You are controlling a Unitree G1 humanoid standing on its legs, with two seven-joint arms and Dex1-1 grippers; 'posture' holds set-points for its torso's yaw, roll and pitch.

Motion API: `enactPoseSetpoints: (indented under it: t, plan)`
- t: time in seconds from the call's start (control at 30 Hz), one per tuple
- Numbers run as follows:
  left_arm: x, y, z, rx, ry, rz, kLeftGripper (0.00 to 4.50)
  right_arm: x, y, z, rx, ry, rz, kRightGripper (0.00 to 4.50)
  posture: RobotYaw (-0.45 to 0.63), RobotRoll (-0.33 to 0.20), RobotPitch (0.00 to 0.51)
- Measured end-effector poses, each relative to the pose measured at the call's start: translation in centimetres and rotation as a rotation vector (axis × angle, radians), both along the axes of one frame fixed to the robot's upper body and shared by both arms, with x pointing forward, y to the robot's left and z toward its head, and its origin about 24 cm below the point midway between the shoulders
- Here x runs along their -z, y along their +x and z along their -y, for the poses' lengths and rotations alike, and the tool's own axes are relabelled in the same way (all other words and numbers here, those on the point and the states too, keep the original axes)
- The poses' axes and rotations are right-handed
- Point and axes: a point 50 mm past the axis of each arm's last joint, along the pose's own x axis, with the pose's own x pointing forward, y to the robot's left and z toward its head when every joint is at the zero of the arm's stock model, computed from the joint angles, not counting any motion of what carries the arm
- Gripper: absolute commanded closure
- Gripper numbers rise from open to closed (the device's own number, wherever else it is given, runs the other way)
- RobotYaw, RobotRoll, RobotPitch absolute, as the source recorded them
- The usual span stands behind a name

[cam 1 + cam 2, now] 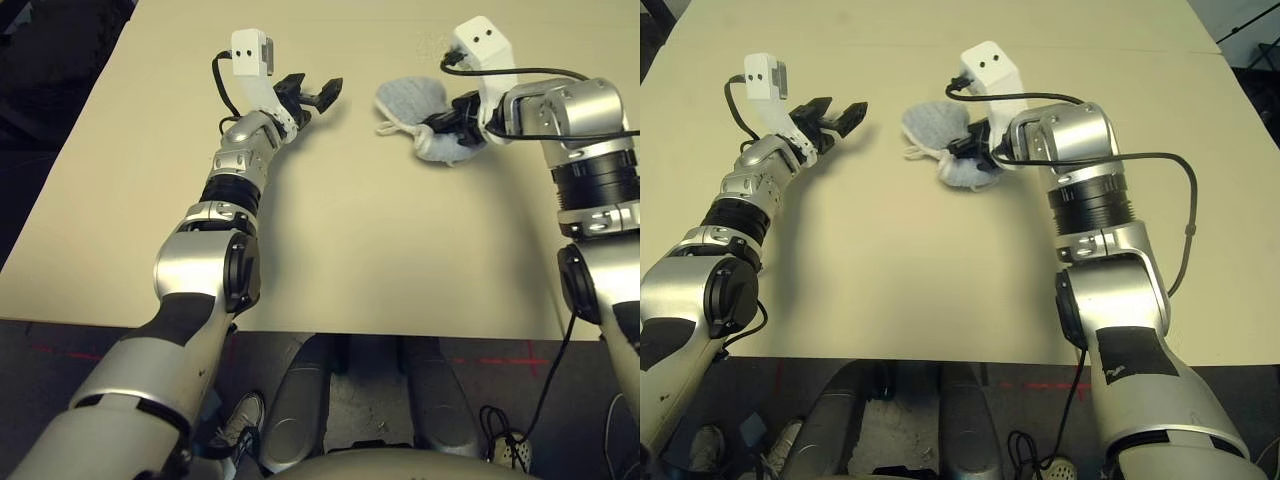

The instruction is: Wipe the water off the table with a rag.

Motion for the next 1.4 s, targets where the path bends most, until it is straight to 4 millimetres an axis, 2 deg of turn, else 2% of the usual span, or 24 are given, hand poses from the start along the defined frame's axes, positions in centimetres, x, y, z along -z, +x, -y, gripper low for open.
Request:
enactPoseSetpoints:
  t: [0.07,0.27,0.57,1.0,1.4]
  plan:
    - [0.0,0.0,0.0,0.0,0.0,0.0,0.0,0.3,0.1,-0.1,-0.034,-0.044,-0.018,4.29,-0.14,0.0,0.342]
    - [0.0,0.0,0.1,0.001,-0.001,-0.001,0.0,-0.5,1.1,0.4,-0.091,-0.171,-0.042,4.29,-0.13,0.0,0.343]
    - [0.0,0.0,0.0,-0.001,-0.002,0.0,0.0,-1.1,2.1,2.1,-0.064,-0.222,-0.061,4.29,-0.11,0.0,0.337]
    - [0.0,0.0,0.1,0.0,-0.004,0.0,0.0,-1.1,2.6,6.2,0.133,-0.199,-0.022,4.29,-0.13,0.0,0.333]
    - [0.0,0.0,0.1,0.002,-0.005,0.0,0.0,-1.3,3.2,9.7,0.418,-0.201,0.131,4.29,-0.13,0.0,0.331]
